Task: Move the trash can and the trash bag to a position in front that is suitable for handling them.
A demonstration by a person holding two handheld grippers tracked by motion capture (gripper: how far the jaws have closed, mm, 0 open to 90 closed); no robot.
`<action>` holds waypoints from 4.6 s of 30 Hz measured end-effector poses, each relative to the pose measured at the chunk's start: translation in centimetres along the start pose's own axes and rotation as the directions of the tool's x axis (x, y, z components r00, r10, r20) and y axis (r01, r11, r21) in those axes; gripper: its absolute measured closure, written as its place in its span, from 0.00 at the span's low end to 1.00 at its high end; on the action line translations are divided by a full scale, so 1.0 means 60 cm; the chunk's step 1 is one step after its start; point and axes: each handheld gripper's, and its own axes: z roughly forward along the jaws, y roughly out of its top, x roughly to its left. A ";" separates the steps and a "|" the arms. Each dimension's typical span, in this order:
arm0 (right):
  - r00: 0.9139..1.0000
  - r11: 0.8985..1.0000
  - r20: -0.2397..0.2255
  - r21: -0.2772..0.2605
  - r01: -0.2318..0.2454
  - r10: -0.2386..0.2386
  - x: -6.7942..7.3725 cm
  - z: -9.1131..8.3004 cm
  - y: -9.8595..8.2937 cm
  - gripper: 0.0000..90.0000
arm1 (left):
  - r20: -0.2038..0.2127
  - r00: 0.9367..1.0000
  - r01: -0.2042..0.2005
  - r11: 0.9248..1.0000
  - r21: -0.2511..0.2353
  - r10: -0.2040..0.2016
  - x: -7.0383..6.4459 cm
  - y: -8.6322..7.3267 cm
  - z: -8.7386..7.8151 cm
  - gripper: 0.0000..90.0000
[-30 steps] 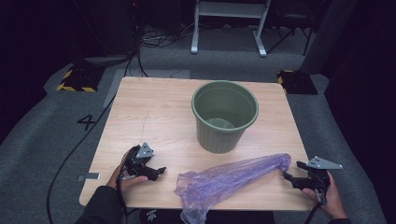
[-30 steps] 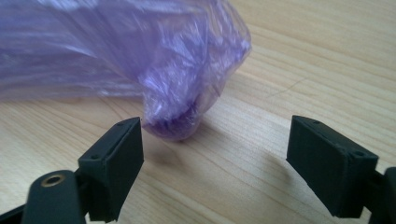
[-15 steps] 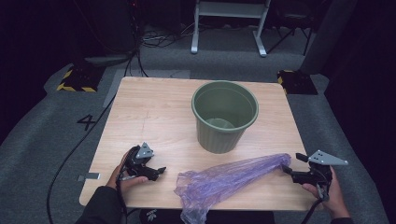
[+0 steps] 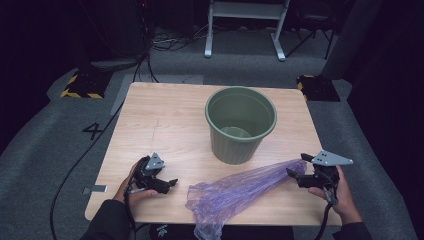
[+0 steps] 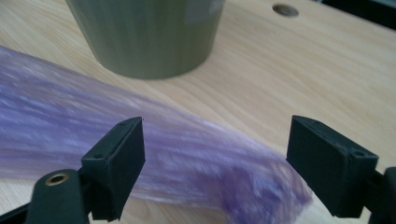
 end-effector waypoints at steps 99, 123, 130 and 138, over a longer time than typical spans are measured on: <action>0.999 0.998 -0.022 0.055 0.026 -0.025 0.063 0.091 -0.036 0.77 | 0.266 0.948 -0.150 0.984 -0.100 0.172 -0.174 0.084 0.005 0.27; 0.999 0.998 0.038 0.046 -0.032 0.030 0.023 0.143 -0.025 0.87 | 0.204 0.955 -0.211 0.977 -0.043 0.215 -0.134 0.097 0.077 0.69; 0.997 0.998 0.055 0.030 -0.055 0.053 0.008 0.161 -0.013 0.87 | 0.185 0.960 -0.205 0.978 -0.041 0.209 -0.118 0.106 0.089 0.72; 0.996 0.998 0.069 0.010 -0.058 0.057 0.004 0.169 -0.003 0.80 | 0.158 0.966 -0.200 0.979 -0.039 0.204 -0.099 0.113 0.098 0.73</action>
